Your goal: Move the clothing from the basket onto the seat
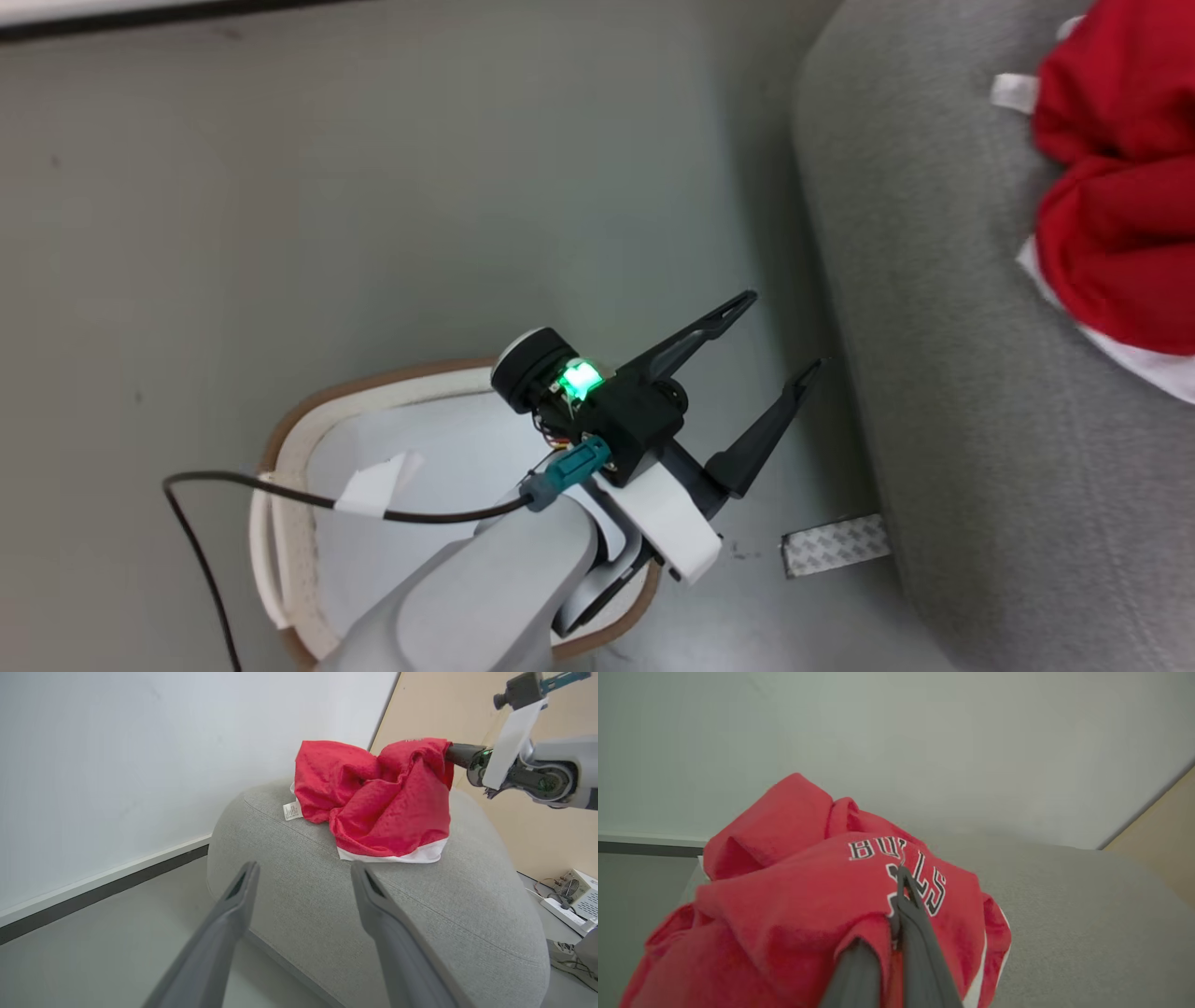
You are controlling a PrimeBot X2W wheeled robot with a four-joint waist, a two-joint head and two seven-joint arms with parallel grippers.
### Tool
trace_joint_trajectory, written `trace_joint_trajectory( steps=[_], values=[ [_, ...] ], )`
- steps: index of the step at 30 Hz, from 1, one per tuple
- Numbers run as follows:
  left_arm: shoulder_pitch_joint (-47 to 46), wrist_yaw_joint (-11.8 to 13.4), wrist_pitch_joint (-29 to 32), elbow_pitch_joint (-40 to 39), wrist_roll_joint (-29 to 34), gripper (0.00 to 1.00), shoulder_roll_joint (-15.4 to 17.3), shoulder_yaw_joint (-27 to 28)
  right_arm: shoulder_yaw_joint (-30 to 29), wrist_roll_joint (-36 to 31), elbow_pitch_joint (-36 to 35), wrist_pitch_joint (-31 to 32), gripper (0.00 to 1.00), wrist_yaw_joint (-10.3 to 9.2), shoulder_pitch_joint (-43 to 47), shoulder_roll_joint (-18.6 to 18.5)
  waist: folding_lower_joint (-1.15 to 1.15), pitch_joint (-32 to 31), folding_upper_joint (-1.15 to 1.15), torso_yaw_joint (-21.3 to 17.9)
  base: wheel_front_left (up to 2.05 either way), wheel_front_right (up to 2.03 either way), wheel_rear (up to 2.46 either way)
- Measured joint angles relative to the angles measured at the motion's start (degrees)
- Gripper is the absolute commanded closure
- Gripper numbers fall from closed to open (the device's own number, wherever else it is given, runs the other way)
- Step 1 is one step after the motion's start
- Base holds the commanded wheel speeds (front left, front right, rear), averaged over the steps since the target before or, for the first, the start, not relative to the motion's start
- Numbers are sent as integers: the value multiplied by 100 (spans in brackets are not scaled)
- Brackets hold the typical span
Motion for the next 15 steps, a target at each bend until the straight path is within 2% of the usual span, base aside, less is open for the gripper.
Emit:
trace_joint_trajectory(
  steps=[7, 11, 13, 14, 15],
  values=[
    [-54, -9, -51, 86, -1, 0, -136, 30, 881, 92, 1099, 370, 100, 0, -398, -212, -1, 144, 0, 395, 0, 0, 0],
    [-19, -18, -70, 168, -48, 0, -197, 81, 1354, 222, 1400, 472, 77, 0, -452, -336, -1, -40, 0, 474, 0, 0, 0],
    [47, -27, -73, 177, -60, 0, -225, 141, 1583, 318, 1530, 563, 62, 0, -460, -382, -1, -176, 0, 498, 0, 0, 0],
    [86, -30, -78, 171, -67, 0, -235, 182, 1726, 361, 1564, 638, 24, 0, -459, -420, -1, -254, 0, 509, 0, 0, 0],
    [131, -34, -79, 165, -89, 0, -247, 225, 1850, 409, 1594, 695, 0, 0, -453, -461, -1, -343, 0, 519, 0, 0, 0]
  ],
)
